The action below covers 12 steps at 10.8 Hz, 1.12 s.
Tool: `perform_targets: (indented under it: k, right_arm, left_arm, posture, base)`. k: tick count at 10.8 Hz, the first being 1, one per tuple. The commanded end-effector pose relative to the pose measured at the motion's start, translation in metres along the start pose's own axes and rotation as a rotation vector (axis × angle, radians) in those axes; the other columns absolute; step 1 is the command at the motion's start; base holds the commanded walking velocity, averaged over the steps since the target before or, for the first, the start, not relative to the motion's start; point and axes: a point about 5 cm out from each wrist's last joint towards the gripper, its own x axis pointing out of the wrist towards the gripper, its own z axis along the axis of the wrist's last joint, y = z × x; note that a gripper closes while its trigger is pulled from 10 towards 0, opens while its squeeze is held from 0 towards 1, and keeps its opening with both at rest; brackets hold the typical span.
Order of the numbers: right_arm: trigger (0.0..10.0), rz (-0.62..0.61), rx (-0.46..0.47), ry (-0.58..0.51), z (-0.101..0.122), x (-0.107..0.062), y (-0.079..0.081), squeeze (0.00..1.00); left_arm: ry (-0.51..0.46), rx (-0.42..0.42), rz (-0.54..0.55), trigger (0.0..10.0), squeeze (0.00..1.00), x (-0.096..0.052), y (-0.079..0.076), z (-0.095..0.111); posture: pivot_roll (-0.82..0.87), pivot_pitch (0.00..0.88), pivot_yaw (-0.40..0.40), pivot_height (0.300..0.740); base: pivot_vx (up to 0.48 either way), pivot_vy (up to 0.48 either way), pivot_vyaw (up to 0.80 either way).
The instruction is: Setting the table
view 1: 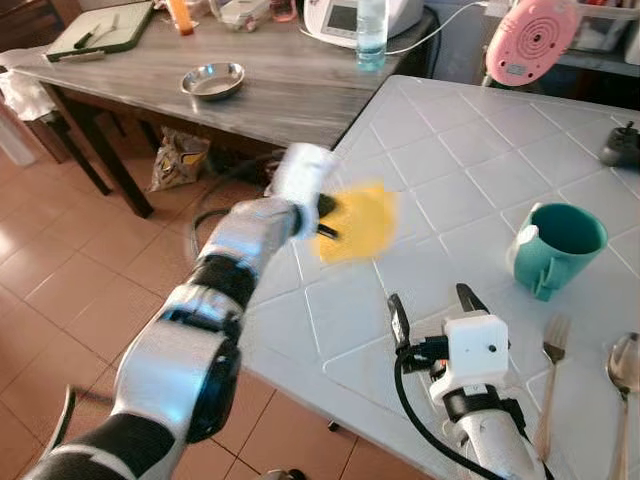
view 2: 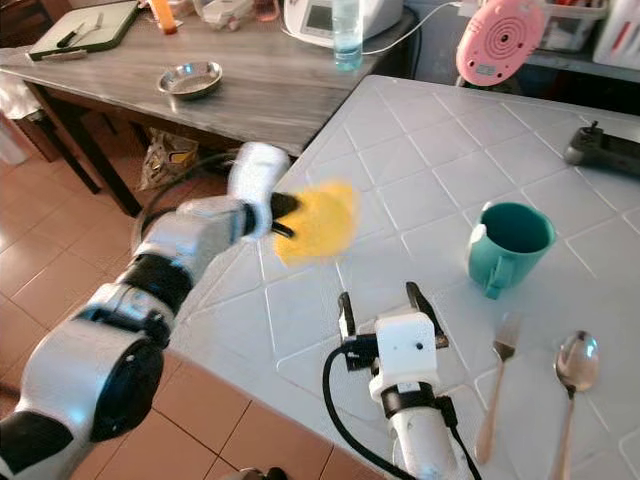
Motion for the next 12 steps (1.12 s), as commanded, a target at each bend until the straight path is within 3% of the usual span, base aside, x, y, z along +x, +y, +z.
perform_targets:
  k: [1,3,6,7,8,12]
  right_arm:
    - [10.0,-0.009,0.003,0.0,-0.001,0.001,-0.002,0.0]
    - [10.0,-0.001,-0.014,-0.006,0.0,0.004,-0.007,0.0]
    - [10.0,0.014,-0.034,-0.025,0.003,0.012,-0.01,0.0]
    - [10.0,0.013,-0.035,-0.029,0.004,0.013,-0.011,0.0]
    - [10.0,-0.013,-0.047,-0.048,0.008,0.014,-0.016,0.0]
    - [10.0,-0.075,-0.047,-0.062,0.011,0.01,-0.025,0.0]
  left_arm:
    - [-0.031,-0.035,0.07,0.0,0.0,-0.005,0.014,0.0]
    - [-0.148,-0.124,0.158,0.0,0.0,-0.013,0.029,0.008]
    - [-0.177,-0.292,0.142,0.0,0.0,-0.013,0.023,0.0]
    - [-0.178,-0.298,0.139,0.0,0.0,-0.014,0.023,-0.001]
    - [-0.206,-0.283,0.155,10.0,0.0,-0.019,0.03,-0.002]
    - [-0.317,-0.154,0.148,10.0,0.0,-0.038,0.038,-0.001]
  posture:
    - [0.04,0.104,0.098,0.74]
    - [0.05,0.096,0.068,0.74]
    - [0.05,0.078,0.039,0.74]
    - [0.05,0.078,0.039,0.74]
    - [0.04,0.08,0.036,0.74]
    - [0.03,0.076,0.03,0.74]
  base:
    - [0.0,0.0,0.0]
    - [0.0,0.0,0.0]
    - [0.0,0.0,0.0]
    - [0.0,0.0,0.0]
    - [0.0,0.0,0.0]
    - [0.0,0.0,0.0]
